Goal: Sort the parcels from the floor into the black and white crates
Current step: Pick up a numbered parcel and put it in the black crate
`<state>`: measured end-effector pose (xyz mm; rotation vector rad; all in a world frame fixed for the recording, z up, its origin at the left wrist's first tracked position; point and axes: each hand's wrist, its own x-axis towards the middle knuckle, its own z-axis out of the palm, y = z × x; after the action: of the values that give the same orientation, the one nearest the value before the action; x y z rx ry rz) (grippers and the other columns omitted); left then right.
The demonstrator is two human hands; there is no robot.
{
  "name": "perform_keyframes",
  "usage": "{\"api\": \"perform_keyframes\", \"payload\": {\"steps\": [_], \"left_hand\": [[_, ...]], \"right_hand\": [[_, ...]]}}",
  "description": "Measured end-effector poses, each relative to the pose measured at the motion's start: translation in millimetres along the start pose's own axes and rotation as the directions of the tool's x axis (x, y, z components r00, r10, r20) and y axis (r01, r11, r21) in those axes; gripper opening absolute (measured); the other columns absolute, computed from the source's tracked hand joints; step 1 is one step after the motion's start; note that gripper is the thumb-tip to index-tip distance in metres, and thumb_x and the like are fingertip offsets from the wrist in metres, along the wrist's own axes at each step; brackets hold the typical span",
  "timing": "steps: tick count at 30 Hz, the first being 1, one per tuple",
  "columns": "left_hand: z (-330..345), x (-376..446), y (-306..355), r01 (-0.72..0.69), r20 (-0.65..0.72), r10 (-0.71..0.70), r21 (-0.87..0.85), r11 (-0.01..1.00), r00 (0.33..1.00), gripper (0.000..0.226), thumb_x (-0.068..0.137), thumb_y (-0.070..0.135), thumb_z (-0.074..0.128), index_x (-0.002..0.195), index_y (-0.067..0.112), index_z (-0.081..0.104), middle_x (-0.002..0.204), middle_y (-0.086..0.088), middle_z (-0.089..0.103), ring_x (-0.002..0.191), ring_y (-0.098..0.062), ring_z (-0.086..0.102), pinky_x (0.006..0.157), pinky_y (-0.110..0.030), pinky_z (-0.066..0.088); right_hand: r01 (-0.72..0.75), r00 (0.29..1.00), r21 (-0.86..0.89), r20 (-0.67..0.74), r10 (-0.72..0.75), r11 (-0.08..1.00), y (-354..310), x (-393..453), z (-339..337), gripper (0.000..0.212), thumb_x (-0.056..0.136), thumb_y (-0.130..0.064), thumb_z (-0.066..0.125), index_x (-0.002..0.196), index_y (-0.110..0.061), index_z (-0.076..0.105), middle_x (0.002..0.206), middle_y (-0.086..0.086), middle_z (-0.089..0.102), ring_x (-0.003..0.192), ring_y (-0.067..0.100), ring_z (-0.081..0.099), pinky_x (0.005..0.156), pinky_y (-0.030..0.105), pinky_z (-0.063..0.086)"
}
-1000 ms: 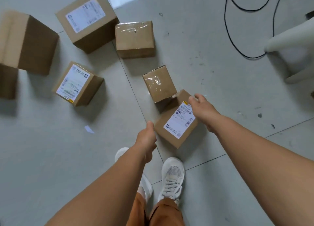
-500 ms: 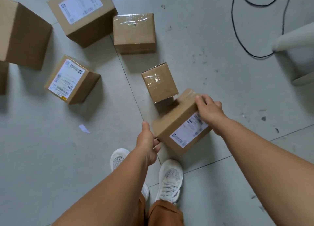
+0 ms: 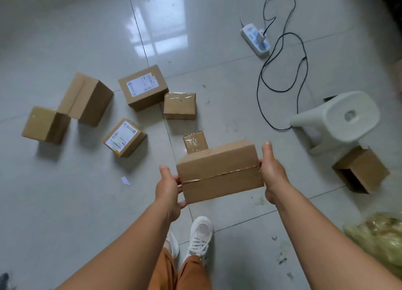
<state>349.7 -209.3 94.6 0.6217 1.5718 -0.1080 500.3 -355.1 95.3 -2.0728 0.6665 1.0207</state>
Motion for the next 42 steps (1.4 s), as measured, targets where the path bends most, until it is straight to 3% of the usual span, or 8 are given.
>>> {"api": "perform_keyframes", "payload": {"steps": [4, 10, 15, 21, 28, 32, 38, 42], "left_hand": [[-20, -58, 30, -0.073, 0.036, 0.076, -0.078, 0.994, 0.996, 0.060, 0.096, 0.061, 0.020, 0.101, 0.017, 0.060, 0.091, -0.005, 0.062, 0.088, -0.018, 0.058, 0.081, -0.049, 0.052], [-65, -140, 59, -0.205, 0.095, 0.217, -0.120, 0.971, 0.971, 0.042, 0.097, 0.055, 0.033, 0.096, 0.023, 0.060, 0.097, 0.000, 0.064, 0.093, -0.016, 0.056, 0.093, -0.048, 0.043], [-116, -190, 72, -0.313, 0.063, 0.330, -0.190, 0.931, 0.942, 0.025, 0.096, 0.034, 0.050, 0.115, 0.020, 0.058, 0.100, -0.002, 0.068, 0.084, -0.012, 0.061, 0.075, -0.033, 0.047], [-194, -238, 72, -0.448, -0.083, 0.448, -0.336, 0.828, 0.890, 0.034, 0.094, 0.032, 0.056, 0.123, 0.016, 0.061, 0.096, 0.000, 0.068, 0.076, -0.010, 0.061, 0.061, -0.025, 0.047], [-307, -298, 59, -0.598, -0.304, 0.515, -0.432, 0.675, 0.801, 0.032, 0.090, 0.038, 0.060, 0.117, 0.021, 0.064, 0.102, 0.002, 0.069, 0.092, -0.015, 0.063, 0.093, -0.033, 0.048], [-367, -332, 51, -0.675, -0.431, 0.520, -0.441, 0.592, 0.738, 0.037, 0.091, 0.041, 0.058, 0.119, 0.018, 0.064, 0.111, -0.004, 0.069, 0.105, -0.023, 0.064, 0.099, -0.041, 0.048], [-442, -383, 37, -0.786, -0.626, 0.480, -0.432, 0.443, 0.615, 0.041, 0.097, 0.041, 0.048, 0.125, 0.014, 0.060, 0.117, -0.006, 0.065, 0.104, -0.022, 0.060, 0.084, -0.031, 0.045], [-480, -409, 22, -0.829, -0.749, 0.380, -0.403, 0.389, 0.542, 0.039, 0.096, 0.051, 0.041, 0.111, 0.021, 0.061, 0.123, -0.004, 0.061, 0.110, -0.024, 0.057, 0.097, -0.041, 0.045]], "right_hand": [[0.101, 0.993, 0.061, 0.060, -0.105, 0.993, -33, -55, -14, 0.078, 0.085, -0.076, 0.025, 0.138, -0.024, 0.046, 0.138, 0.003, 0.052, 0.122, 0.025, 0.050, 0.103, 0.043, 0.039], [0.166, 0.962, 0.134, 0.195, -0.190, 0.977, -64, -144, -29, 0.056, 0.090, -0.066, 0.040, 0.127, -0.025, 0.052, 0.119, 0.004, 0.059, 0.101, 0.020, 0.056, 0.065, 0.032, 0.043], [0.263, 0.915, 0.184, 0.265, -0.305, 0.947, -75, -208, -13, 0.012, 0.094, -0.035, 0.052, 0.096, -0.023, 0.053, 0.104, 0.001, 0.060, 0.087, 0.016, 0.054, 0.067, 0.029, 0.041], [0.428, 0.825, 0.218, 0.303, -0.478, 0.877, -78, -294, 31, 0.020, 0.092, -0.045, 0.057, 0.098, -0.027, 0.062, 0.113, 0.001, 0.064, 0.099, 0.020, 0.059, 0.071, 0.030, 0.046], [0.538, 0.700, 0.299, 0.361, -0.616, 0.788, -61, -411, 85, 0.019, 0.088, -0.047, 0.062, 0.098, -0.032, 0.067, 0.126, -0.003, 0.061, 0.118, 0.019, 0.055, 0.106, 0.043, 0.041], [0.553, 0.619, 0.355, 0.431, -0.657, 0.754, -47, -474, 121, 0.028, 0.092, -0.042, 0.058, 0.113, -0.025, 0.064, 0.124, 0.001, 0.063, 0.115, 0.020, 0.057, 0.105, 0.043, 0.042], [0.616, 0.475, 0.358, 0.542, -0.693, 0.702, -37, -561, 169, 0.026, 0.094, -0.044, 0.053, 0.114, -0.030, 0.061, 0.125, 0.001, 0.053, 0.111, 0.019, 0.050, 0.090, 0.034, 0.040], [0.636, 0.357, 0.342, 0.665, -0.656, 0.692, -30, -615, 197, 0.039, 0.096, -0.045, 0.050, 0.124, -0.020, 0.060, 0.122, 0.008, 0.057, 0.104, 0.021, 0.050, 0.086, 0.035, 0.040]]}}
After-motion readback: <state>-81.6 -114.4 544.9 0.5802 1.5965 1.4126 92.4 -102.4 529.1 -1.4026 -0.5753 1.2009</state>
